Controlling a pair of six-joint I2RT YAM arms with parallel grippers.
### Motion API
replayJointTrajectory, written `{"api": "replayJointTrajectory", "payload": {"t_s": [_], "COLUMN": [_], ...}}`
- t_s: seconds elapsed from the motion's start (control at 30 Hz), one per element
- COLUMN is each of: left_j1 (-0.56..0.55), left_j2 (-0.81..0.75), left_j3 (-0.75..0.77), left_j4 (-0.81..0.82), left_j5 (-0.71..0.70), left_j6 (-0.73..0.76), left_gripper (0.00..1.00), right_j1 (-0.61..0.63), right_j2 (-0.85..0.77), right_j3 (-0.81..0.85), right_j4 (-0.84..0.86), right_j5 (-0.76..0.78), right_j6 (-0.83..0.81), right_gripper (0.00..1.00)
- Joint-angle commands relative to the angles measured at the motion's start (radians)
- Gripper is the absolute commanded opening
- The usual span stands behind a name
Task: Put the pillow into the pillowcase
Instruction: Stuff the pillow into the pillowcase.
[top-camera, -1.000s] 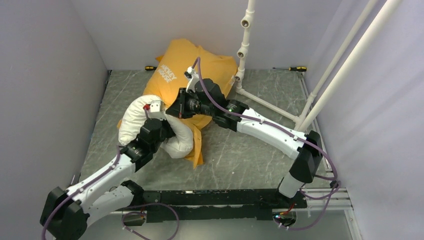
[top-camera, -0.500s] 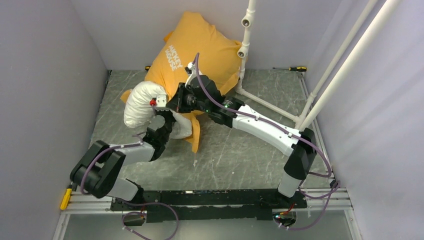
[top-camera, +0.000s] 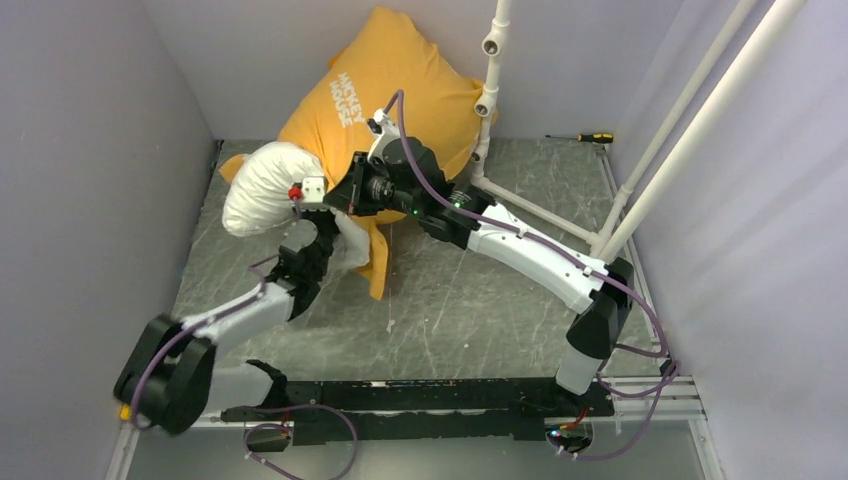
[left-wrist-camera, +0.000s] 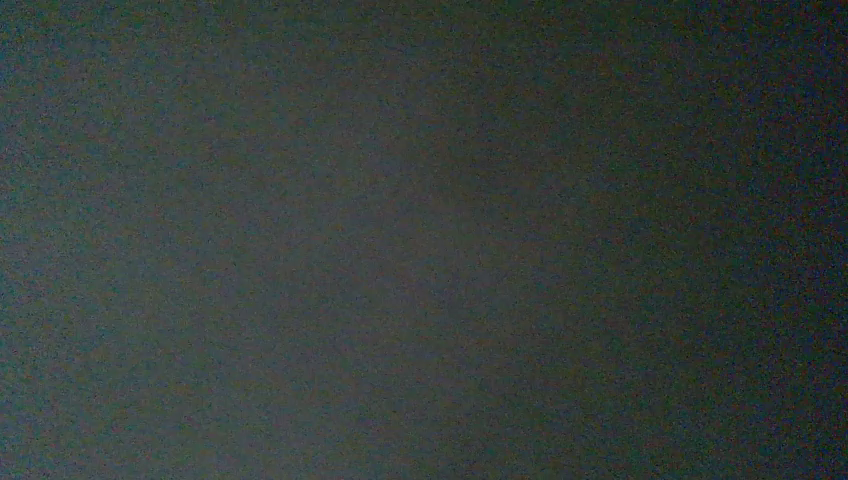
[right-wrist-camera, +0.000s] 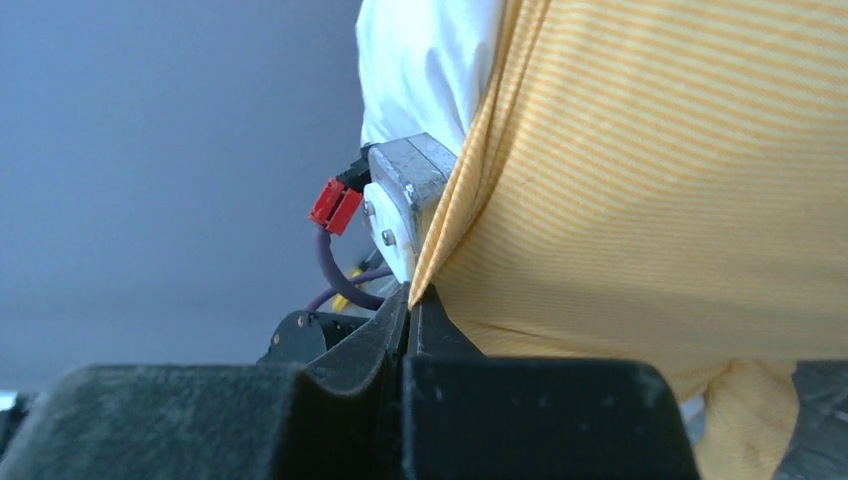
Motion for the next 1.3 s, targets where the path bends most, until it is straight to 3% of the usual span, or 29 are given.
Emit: {"api": "replayJointTrajectory", "payload": {"t_s": [0.0, 0.1, 0.2, 0.3, 0.43, 0.5, 0.57, 0.6, 0.73, 0.77, 0.83, 0.87, 1.07, 1.17, 1.27], "left_j1": [-0.042, -0.041, -0.040, -0.042, -0.042, -0.041, -0.042, -0.042, -0.041, -0.041, -0.042, -0.041, -0.042, -0.042, -0.042], "left_j2": [-0.309, -0.448, -0.503, -0.516, -0.493, -0.459, -0.417, -0.397, -0.397, -0.421, -0.478, -0.503, -0.508, -0.435, -0.368], "left_j3": [0.077, 0.162, 0.213, 0.218, 0.236, 0.272, 0.326, 0.362, 0.507, 0.542, 0.625, 0.667, 0.928, 0.946, 0.864], "left_j4": [-0.318, -0.714, -0.977, -1.066, -1.191, -1.319, -1.493, -1.593, -1.877, -1.923, -1.985, -2.005, -2.081, -2.083, -2.033], "left_j5": [0.243, 0.282, 0.379, 0.481, 0.450, 0.448, 0.468, 0.494, 0.576, 0.591, 0.612, 0.628, 0.575, 0.468, 0.386], "left_j6": [0.056, -0.080, -0.251, -0.385, -0.500, -0.523, -0.562, -0.570, -0.625, -0.637, -0.639, -0.631, -0.560, -0.502, -0.473], "left_gripper": [0.00, 0.00, 0.00, 0.00, 0.02, 0.16, 0.38, 0.44, 0.54, 0.61, 0.96, 0.99, 0.99, 0.99, 0.99], "right_j1": [0.201, 0.157, 0.104, 0.047, -0.034, -0.061, -0.083, -0.093, -0.107, -0.108, -0.109, -0.109, -0.109, -0.109, -0.110], "right_j2": [-0.106, -0.136, -0.145, -0.151, -0.143, -0.131, -0.121, -0.118, -0.111, -0.109, -0.102, -0.097, -0.079, -0.084, -0.099], "right_j3": [0.123, 0.061, 0.015, -0.065, -0.133, -0.153, -0.181, -0.200, -0.271, -0.283, -0.304, -0.310, -0.339, -0.342, -0.346], "right_j4": [0.183, 0.128, 0.034, 0.025, -0.017, -0.058, -0.081, -0.086, -0.071, -0.064, -0.058, -0.055, -0.020, -0.013, 0.001], "right_j5": [-0.502, -0.427, -0.353, -0.353, -0.338, -0.308, -0.289, -0.283, -0.279, -0.277, -0.273, -0.275, -0.299, -0.313, -0.326], "right_j6": [0.066, 0.033, -0.015, -0.022, -0.036, -0.055, -0.067, -0.069, -0.061, -0.061, -0.058, -0.059, -0.047, -0.042, -0.031], "right_gripper": [0.00, 0.00, 0.00, 0.00, 0.00, 0.00, 0.00, 0.00, 0.00, 0.00, 0.00, 0.00, 0.00, 0.00, 0.00]}}
